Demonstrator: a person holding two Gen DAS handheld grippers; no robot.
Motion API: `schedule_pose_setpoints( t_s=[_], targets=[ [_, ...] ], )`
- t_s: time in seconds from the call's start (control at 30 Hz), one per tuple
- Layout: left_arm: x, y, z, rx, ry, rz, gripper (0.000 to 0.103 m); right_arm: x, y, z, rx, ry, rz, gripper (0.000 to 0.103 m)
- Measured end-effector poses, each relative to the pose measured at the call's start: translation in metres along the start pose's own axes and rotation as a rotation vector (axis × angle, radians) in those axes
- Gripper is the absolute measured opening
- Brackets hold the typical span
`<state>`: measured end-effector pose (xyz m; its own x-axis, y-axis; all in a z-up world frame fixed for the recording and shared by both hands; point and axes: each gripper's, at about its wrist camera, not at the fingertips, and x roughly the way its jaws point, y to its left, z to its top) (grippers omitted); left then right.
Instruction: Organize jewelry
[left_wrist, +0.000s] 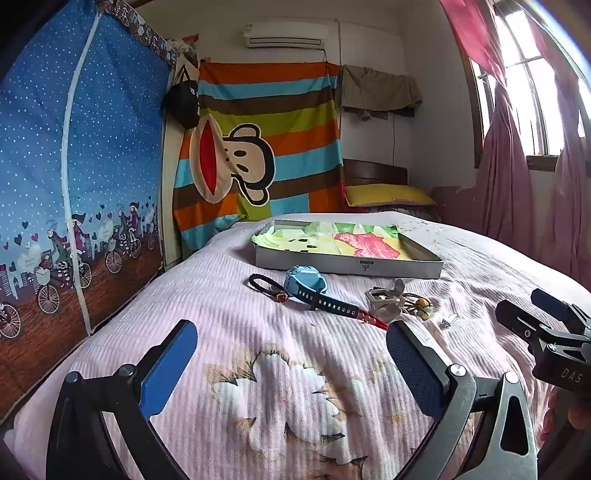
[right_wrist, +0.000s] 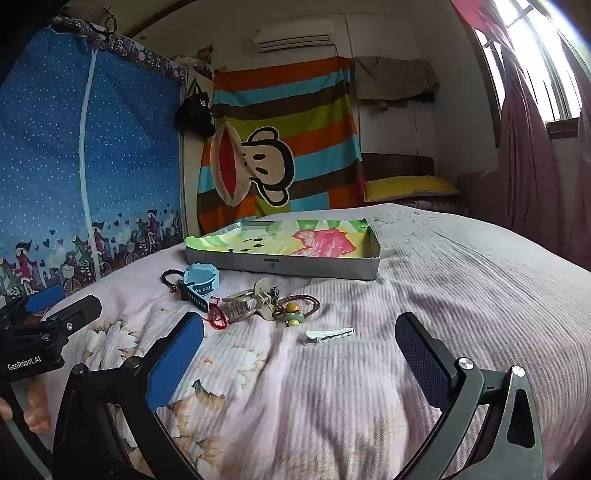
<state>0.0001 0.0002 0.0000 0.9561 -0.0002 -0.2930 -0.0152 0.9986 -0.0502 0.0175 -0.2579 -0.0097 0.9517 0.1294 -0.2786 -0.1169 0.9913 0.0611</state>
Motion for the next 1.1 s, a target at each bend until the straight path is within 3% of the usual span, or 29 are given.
schedule_pose_setpoints(
  t_s=[1.1],
  targets=[
    [-0.0001,0.0011,0.0007,-0.008,-0.002,-0.001,0.103,-0.0027,0.0026,-0.0021,0.01,-0.011,0.021,0.102]
  ],
)
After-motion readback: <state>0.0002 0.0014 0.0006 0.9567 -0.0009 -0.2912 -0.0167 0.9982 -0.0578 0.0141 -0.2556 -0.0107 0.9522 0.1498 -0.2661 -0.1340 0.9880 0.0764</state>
